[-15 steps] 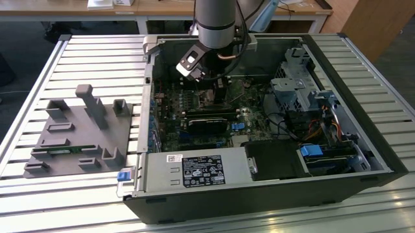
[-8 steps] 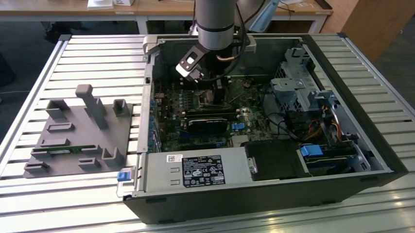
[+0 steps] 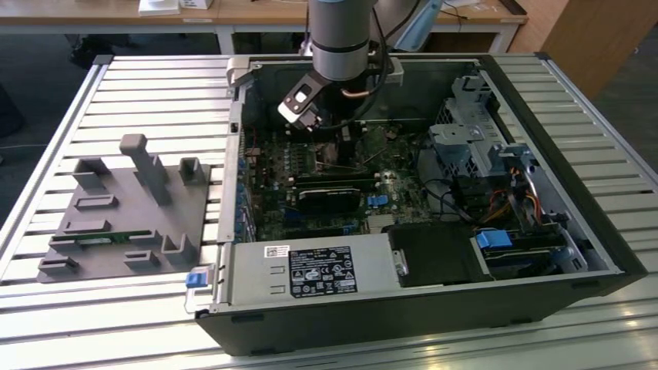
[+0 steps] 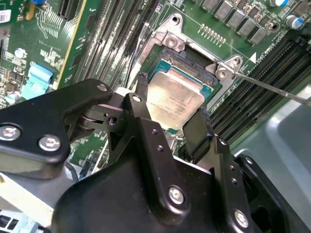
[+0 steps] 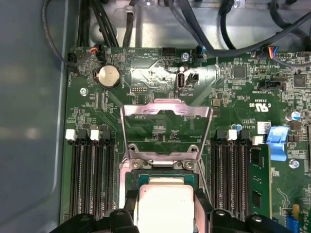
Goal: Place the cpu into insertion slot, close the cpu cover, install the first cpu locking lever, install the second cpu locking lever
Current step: 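Place the cpu into insertion slot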
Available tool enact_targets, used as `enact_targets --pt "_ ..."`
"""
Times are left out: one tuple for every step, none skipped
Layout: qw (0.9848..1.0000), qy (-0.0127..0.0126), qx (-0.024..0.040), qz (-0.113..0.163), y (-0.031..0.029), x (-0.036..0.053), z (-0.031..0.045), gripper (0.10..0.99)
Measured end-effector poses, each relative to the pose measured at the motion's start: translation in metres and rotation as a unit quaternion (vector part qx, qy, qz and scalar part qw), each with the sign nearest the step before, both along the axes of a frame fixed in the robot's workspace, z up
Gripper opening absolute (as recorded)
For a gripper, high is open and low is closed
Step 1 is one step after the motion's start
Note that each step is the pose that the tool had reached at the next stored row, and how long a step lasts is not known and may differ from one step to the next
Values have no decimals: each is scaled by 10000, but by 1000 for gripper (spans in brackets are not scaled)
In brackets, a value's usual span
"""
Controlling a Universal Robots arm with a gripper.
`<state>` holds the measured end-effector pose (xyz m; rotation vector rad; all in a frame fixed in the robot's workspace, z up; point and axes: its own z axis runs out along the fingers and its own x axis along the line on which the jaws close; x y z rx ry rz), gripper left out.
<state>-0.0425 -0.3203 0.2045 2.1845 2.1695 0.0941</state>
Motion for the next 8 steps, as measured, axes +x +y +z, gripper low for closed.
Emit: enact_targets --pt "10000 0 0 1 0 -1 -11 541" --pt "10000 0 0 4 0 -2 -23 541" --pt "10000 0 0 8 0 -2 -32 541" --pt "10000 0 1 12 0 -2 -40 541" --pt "10000 0 1 15 0 -3 -47 541" --pt "10000 0 0 17 0 -4 -51 541" --pt "10000 0 0 18 0 -5 -55 541" --pt "10000 0 0 19 0 -7 -58 541"
